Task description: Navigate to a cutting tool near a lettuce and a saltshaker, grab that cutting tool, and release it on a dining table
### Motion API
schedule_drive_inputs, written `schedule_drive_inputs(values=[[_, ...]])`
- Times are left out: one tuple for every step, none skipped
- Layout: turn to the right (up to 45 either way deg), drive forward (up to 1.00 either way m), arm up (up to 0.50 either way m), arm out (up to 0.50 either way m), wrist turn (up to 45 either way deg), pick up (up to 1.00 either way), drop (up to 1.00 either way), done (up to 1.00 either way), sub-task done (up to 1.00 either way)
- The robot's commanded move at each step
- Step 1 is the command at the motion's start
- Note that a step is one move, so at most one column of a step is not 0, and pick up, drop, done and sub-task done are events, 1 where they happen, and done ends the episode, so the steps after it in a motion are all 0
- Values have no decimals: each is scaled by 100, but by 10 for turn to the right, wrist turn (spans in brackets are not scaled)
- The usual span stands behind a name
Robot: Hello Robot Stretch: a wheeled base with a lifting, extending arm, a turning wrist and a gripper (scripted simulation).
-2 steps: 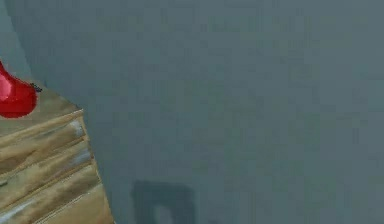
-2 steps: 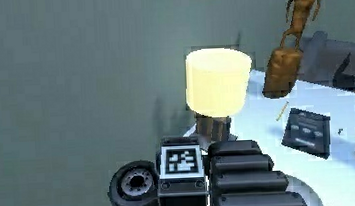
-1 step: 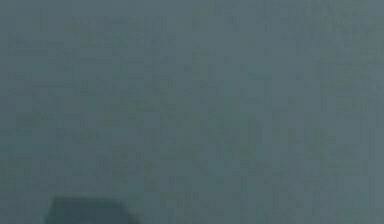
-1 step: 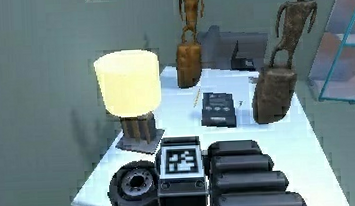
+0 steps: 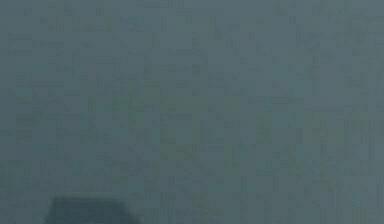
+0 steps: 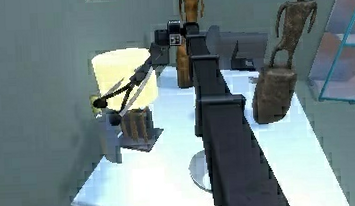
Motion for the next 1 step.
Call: schedule_drive_inputs(values=[[0, 0, 0, 0, 450, 0, 0, 0, 0]])
